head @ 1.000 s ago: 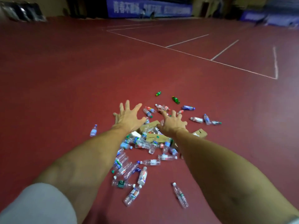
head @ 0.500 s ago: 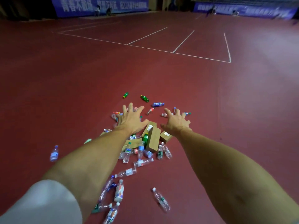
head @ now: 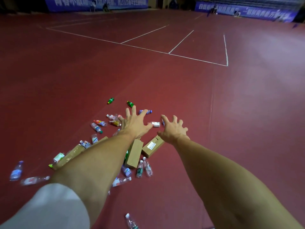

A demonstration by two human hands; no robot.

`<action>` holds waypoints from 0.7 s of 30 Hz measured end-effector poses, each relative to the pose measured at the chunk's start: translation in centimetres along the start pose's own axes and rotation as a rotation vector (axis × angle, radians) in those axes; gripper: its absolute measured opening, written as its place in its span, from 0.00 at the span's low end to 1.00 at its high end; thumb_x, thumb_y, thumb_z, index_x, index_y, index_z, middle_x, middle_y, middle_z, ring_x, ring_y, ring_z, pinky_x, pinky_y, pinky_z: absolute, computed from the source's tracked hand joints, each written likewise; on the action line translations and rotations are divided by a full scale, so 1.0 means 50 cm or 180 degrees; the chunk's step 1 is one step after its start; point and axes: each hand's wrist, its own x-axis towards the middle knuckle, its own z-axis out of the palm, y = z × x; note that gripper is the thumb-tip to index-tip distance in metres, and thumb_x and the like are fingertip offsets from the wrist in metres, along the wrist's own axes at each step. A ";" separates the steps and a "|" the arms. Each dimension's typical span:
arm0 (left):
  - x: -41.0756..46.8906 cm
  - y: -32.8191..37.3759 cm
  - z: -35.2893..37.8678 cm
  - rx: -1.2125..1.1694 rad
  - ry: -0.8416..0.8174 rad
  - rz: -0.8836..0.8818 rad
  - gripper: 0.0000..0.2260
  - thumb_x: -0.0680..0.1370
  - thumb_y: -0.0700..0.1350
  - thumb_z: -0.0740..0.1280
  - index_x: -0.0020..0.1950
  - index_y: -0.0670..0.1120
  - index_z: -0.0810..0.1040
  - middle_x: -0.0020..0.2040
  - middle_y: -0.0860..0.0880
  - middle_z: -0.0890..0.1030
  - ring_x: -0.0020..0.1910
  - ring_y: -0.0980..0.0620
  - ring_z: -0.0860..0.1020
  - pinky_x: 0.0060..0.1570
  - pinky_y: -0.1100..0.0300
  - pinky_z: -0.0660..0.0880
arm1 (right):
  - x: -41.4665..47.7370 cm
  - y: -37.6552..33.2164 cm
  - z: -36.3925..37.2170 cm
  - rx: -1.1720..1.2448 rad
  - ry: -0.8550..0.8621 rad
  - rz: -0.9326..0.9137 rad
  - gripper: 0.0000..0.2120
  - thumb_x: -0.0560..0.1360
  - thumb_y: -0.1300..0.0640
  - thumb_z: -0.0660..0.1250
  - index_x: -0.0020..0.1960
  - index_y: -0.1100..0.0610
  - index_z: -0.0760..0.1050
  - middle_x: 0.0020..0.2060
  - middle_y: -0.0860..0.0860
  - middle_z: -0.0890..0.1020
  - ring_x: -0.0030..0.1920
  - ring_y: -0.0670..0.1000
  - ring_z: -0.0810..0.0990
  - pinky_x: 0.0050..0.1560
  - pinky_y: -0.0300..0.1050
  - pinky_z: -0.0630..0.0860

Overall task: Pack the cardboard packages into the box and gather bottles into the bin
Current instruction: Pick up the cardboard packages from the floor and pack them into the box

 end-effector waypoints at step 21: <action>0.762 -0.138 0.031 -0.0167 0.0051 -0.0874 0.31 0.79 0.63 0.59 0.80 0.63 0.51 0.81 0.44 0.43 0.79 0.38 0.41 0.72 0.31 0.52 | 0.862 -0.118 -0.103 -0.0582 -0.0151 -0.0818 0.37 0.78 0.41 0.64 0.80 0.40 0.47 0.78 0.55 0.53 0.74 0.63 0.57 0.65 0.67 0.65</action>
